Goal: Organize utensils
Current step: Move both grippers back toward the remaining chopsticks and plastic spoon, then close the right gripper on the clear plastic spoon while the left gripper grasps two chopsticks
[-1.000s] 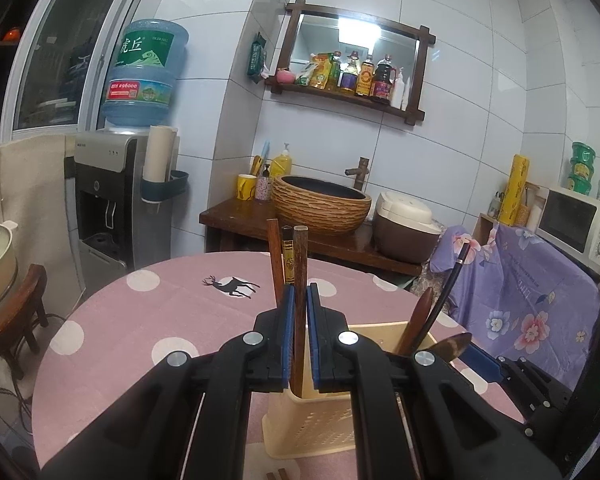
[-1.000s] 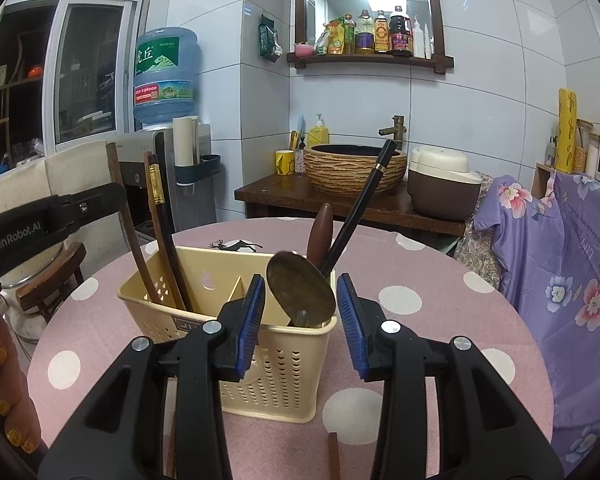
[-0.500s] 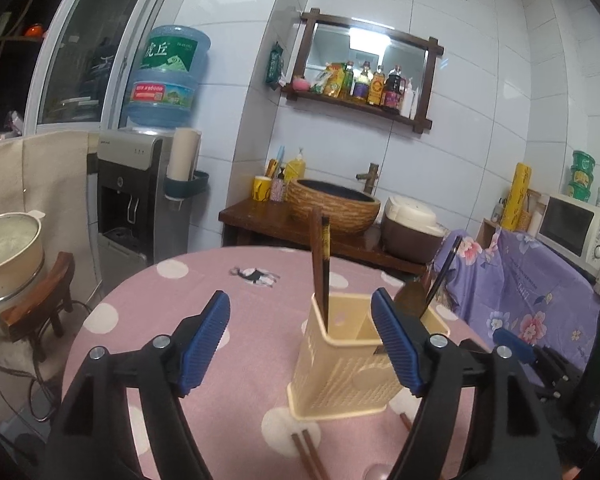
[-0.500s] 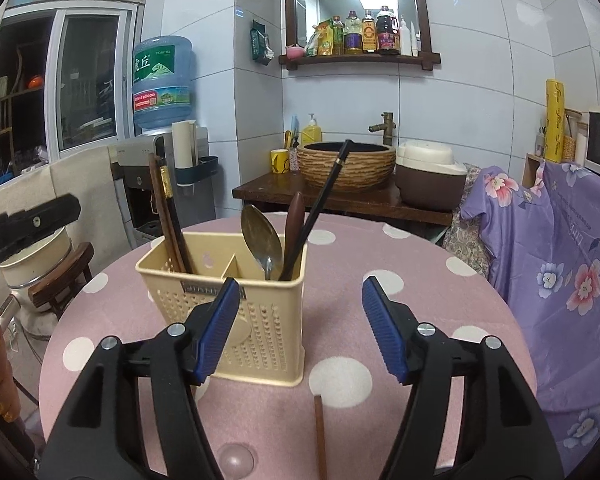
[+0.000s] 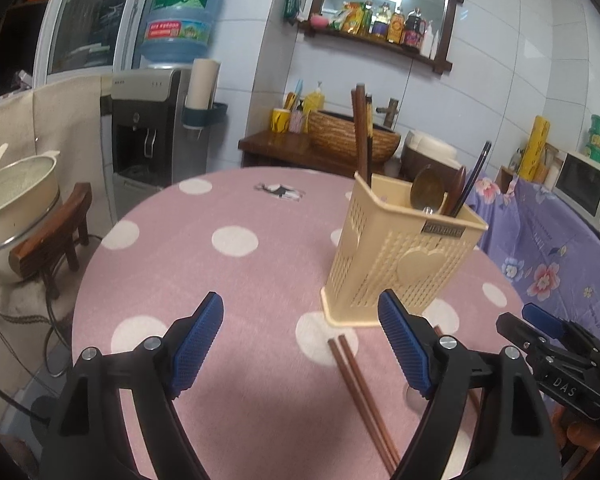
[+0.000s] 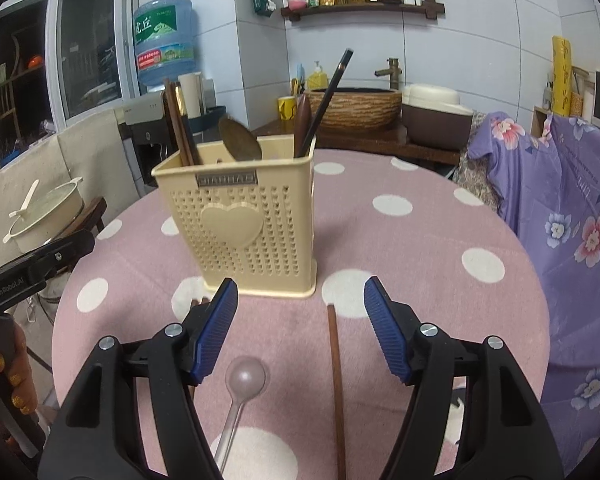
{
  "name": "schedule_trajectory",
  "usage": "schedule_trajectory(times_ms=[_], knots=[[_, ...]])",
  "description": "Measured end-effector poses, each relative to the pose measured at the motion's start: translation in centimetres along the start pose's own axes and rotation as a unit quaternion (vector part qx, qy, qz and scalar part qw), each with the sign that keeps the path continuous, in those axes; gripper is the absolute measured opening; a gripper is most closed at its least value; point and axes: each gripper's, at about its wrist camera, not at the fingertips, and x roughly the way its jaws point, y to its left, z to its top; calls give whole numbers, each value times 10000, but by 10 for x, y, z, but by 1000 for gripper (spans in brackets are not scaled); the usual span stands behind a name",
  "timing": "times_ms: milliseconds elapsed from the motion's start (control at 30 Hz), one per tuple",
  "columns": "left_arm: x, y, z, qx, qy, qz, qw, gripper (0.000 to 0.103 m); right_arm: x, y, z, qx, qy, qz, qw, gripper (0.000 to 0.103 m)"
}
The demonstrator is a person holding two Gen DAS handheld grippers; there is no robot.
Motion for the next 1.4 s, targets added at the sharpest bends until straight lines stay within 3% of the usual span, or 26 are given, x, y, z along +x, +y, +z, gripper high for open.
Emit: schedule_trajectory(times_ms=[367, 833, 1300, 1400], knots=[[10, 8, -36, 82, 502, 87, 9987, 79, 16, 15, -40, -80, 660, 139, 9977, 66], [10, 13, -44, 33, 561, 148, 9983, 78, 54, 48, -66, -330, 1467, -99, 9886, 65], [15, 22, -48, -84, 658, 158, 9977, 78, 72, 58, -57, -346, 1506, -216, 9878, 54], [15, 23, -48, -104, 673, 172, 9975, 78, 75, 58, -54, -321, 1476, -218, 9883, 42]])
